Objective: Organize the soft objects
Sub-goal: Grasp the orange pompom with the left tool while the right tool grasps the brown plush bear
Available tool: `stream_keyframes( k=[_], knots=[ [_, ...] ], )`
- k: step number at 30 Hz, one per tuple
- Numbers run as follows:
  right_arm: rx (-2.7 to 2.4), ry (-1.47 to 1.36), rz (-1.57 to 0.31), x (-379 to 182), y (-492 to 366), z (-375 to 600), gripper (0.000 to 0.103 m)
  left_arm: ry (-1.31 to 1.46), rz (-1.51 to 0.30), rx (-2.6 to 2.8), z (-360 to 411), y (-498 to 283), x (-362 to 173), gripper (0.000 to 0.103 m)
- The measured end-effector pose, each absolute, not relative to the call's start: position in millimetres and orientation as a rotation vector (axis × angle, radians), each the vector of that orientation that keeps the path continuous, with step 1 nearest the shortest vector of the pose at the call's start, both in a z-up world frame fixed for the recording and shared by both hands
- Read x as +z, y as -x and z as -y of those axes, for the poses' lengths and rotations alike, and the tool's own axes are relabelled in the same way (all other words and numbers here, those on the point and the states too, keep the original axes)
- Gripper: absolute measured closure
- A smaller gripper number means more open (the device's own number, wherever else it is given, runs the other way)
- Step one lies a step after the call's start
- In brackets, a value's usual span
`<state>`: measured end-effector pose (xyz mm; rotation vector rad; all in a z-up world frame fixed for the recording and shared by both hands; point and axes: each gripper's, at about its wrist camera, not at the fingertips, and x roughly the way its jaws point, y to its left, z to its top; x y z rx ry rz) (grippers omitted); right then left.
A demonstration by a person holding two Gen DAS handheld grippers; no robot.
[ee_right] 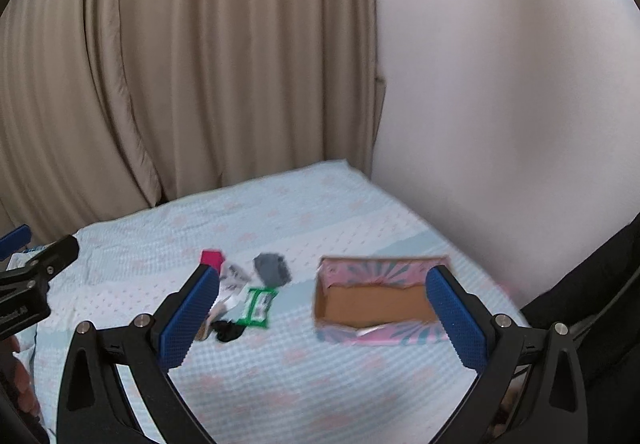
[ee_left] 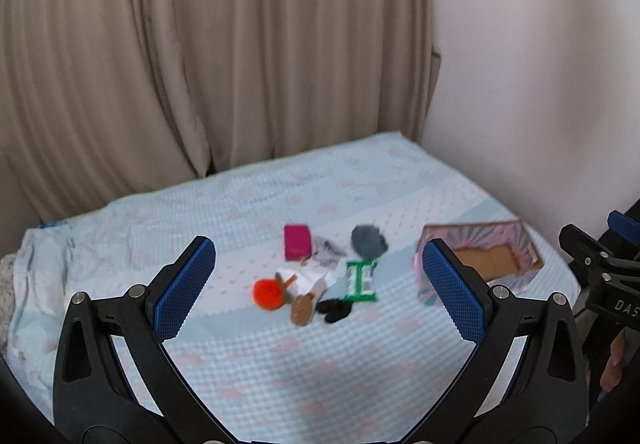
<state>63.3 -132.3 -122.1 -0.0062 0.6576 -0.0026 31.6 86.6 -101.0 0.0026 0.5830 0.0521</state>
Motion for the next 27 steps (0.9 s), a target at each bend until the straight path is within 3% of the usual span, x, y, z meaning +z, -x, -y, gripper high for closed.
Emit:
stream_keyframes(
  k=[12,22,27],
  knots=[
    [-0.004,-0.112,-0.814,-258.4,-108.6,23.2,0.000,0.023,-0.752,-0.054,-212.9,-137.4,-250.9,0.000],
    [0.051,-0.140,-0.888,-385.1,-159.2,-56.4,0.000,0.027,-0.875,-0.180,-246.0,-217.3,-375.7,0.002],
    [0.092,-0.114,-0.930,-443.2,-181.8,-84.6,0.014,0.050,-0.923,-0.228,-250.6,-244.2,-423.1,0.006]
  ],
)
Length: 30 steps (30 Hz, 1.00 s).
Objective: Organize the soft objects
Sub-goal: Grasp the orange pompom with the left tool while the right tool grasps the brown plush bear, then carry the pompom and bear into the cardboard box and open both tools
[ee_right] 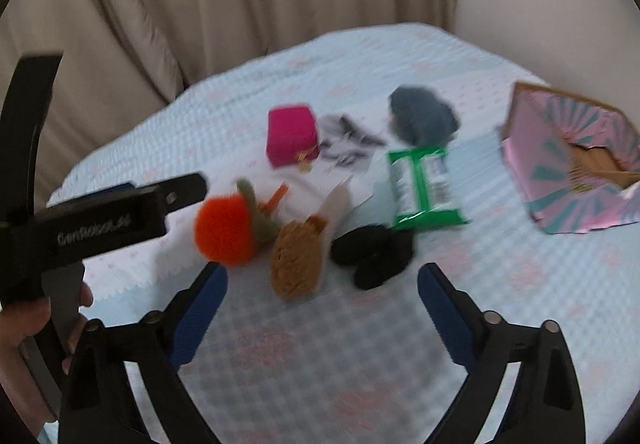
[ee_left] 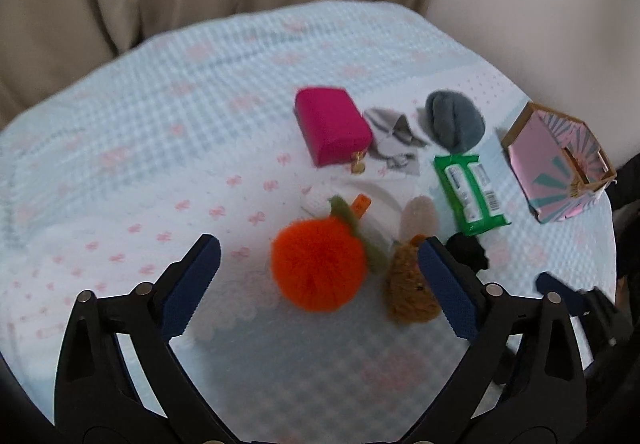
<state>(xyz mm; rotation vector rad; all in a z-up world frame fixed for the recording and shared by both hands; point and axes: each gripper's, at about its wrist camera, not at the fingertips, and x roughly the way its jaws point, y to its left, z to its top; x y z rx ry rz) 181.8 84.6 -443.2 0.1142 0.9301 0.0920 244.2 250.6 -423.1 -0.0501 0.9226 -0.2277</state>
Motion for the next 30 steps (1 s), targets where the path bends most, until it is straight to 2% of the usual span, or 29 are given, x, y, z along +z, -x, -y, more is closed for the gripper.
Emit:
stream_keyframes(
  k=[4,6,11,13,14,16,17,23,30],
  knots=[
    [0.121,-0.087,-0.954,-478.7,-197.0,-97.6,0.020,0.049,-0.952,-0.254,-247.7,-254.3,-452.2,0.009],
    [0.136,-0.074,-0.967,-494.7,-205.3,-102.7,0.031,0.045,-0.965,-0.260,-246.0,-258.9,-465.3,0.012],
    [0.165,-0.051,-0.979,-520.1,-225.2,-112.3,0.041,0.054,-0.983,-0.266,-243.3,-264.7,-485.1,0.023],
    [0.171,-0.045,-0.969,-522.2,-230.4,-113.7,0.046,0.063,-0.994,-0.275,-241.9,-267.6,-490.5,0.034],
    [0.174,-0.042,-0.968,-523.3,-233.4,-114.0,0.051,0.065,-0.999,-0.280,-241.1,-268.7,-492.5,0.039],
    [0.179,-0.037,-0.977,-525.1,-238.4,-114.0,0.060,0.069,-1.019,-0.293,-237.9,-271.1,-497.2,0.063],
    [0.183,-0.038,-0.984,-525.4,-240.1,-113.2,0.062,0.070,-1.031,-0.298,-237.0,-272.0,-499.3,0.067],
    [0.202,-0.046,-0.991,-519.2,-240.5,-111.8,0.069,0.085,-1.018,-0.287,-237.1,-270.5,-496.8,0.071],
    [0.202,-0.046,-0.967,-504.2,-233.3,-108.0,0.070,0.077,-0.984,-0.272,-235.2,-264.2,-476.5,0.072]
  ],
)
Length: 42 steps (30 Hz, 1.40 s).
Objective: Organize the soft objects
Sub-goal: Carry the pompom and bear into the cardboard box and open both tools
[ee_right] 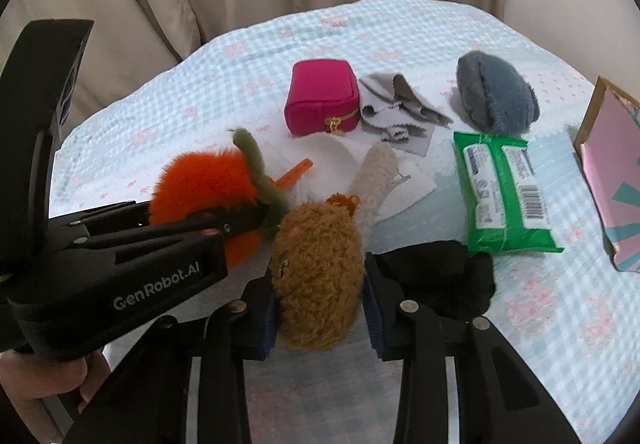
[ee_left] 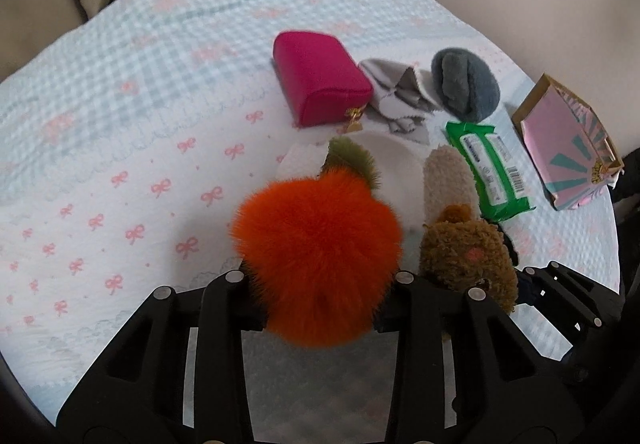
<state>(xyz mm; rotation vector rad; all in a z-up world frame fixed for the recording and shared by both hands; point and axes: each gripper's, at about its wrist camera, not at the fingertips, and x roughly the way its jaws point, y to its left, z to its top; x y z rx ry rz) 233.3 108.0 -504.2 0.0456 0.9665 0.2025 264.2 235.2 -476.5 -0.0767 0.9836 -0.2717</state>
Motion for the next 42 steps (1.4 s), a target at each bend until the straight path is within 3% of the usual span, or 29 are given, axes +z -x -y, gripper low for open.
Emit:
stream_keyframes(
  k=[7,17,28,35,42],
  knots=[
    [0.192,-0.051,-0.951,-468.5,-227.2,-95.2,0.070,0.083,-0.946,-0.249,-233.0,-252.3,-428.0,0.072],
    [0.179,-0.094,-0.891,-375.8,-214.5,-67.6,0.070,0.065,-0.887,-0.238,-210.1,-232.8,-335.7,0.072],
    [0.138,-0.147,-0.818,-264.0,-204.1,19.5,0.070,0.033,-0.809,-0.254,-126.9,-225.9,-227.5,0.072],
    [0.093,-0.159,-0.811,-234.4,-211.7,118.8,0.070,0.020,-0.811,-0.247,-37.9,-232.0,-208.4,0.072],
    [0.084,-0.179,-0.918,-248.8,-229.9,225.1,0.070,0.063,-0.889,-0.215,65.4,-246.2,-230.7,0.072]
  ],
)
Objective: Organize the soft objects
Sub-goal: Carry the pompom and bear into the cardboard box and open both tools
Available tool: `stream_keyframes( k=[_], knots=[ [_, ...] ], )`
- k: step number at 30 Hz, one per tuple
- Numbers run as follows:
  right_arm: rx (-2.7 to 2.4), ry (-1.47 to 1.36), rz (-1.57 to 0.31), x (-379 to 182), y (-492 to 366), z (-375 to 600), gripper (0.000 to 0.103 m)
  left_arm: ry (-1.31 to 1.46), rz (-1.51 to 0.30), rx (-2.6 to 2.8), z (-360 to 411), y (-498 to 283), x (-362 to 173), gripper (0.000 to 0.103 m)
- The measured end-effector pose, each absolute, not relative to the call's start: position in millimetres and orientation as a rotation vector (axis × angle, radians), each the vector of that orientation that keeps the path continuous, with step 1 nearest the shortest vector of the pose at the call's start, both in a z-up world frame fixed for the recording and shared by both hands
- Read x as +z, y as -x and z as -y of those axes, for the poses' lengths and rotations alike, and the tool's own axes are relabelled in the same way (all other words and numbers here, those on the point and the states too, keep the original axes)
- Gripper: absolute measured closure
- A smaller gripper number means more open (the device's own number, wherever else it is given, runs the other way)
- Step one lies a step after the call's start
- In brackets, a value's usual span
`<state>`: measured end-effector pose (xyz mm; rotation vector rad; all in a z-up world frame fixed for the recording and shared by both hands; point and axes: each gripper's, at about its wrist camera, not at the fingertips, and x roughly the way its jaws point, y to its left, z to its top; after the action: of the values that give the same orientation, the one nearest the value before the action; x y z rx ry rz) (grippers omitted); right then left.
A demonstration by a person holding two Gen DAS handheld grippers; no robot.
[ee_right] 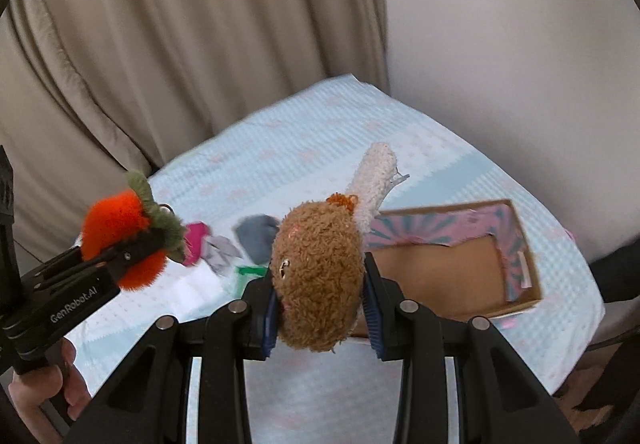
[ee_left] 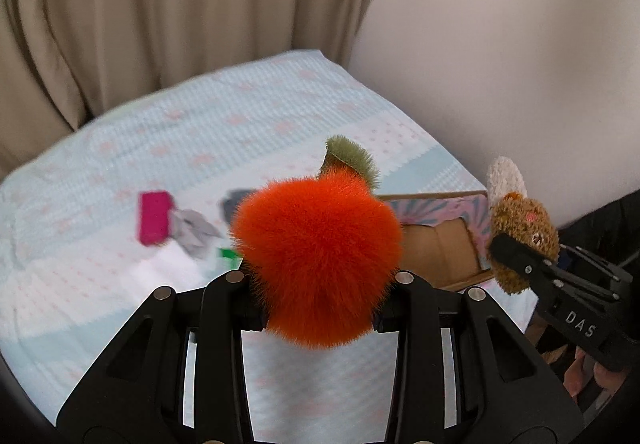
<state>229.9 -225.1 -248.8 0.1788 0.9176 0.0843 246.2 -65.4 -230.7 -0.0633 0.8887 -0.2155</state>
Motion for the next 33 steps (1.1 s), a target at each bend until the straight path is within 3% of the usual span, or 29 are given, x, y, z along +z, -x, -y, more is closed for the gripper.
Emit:
stream_keyframes(
  k=[13,25,27,28,30,31,32,33],
  knots=[
    [0.074,-0.256,-1.232,-344.6,-286.1,366.9,0.070,0.008,-1.110,-0.153,186.8,-301.3,-337.6,0.072],
    [0.092,-0.413,-1.439,-429.8,-341.6,383.1,0.070,-0.110,-1.294,-0.150,222.8,-340.4,-424.3,0.071],
    [0.104,-0.438,-1.452,-434.3,-347.0,381.3,0.070,-0.108,-1.301,-0.173,224.5,-340.2,-425.9,0.069],
    [0.105,-0.448,-1.453,-436.6,-349.7,381.2,0.069,-0.118,-1.302,-0.175,227.5,-341.0,-426.0,0.060],
    [0.092,-0.464,-1.459,-440.5,-353.8,384.0,0.047,-0.144,-1.306,-0.161,230.7,-340.6,-423.7,0.026],
    [0.089,-0.469,-1.470,-441.5,-355.4,384.8,0.035,-0.146,-1.308,-0.154,231.7,-339.7,-423.5,0.000],
    [0.086,-0.475,-1.485,-444.2,-358.0,386.0,0.004,-0.143,-1.308,-0.151,229.6,-339.7,-423.0,0.000],
    [0.086,-0.482,-1.493,-445.7,-358.8,387.4,0.000,-0.139,-1.316,-0.151,227.9,-339.1,-423.1,0.000]
  ],
)
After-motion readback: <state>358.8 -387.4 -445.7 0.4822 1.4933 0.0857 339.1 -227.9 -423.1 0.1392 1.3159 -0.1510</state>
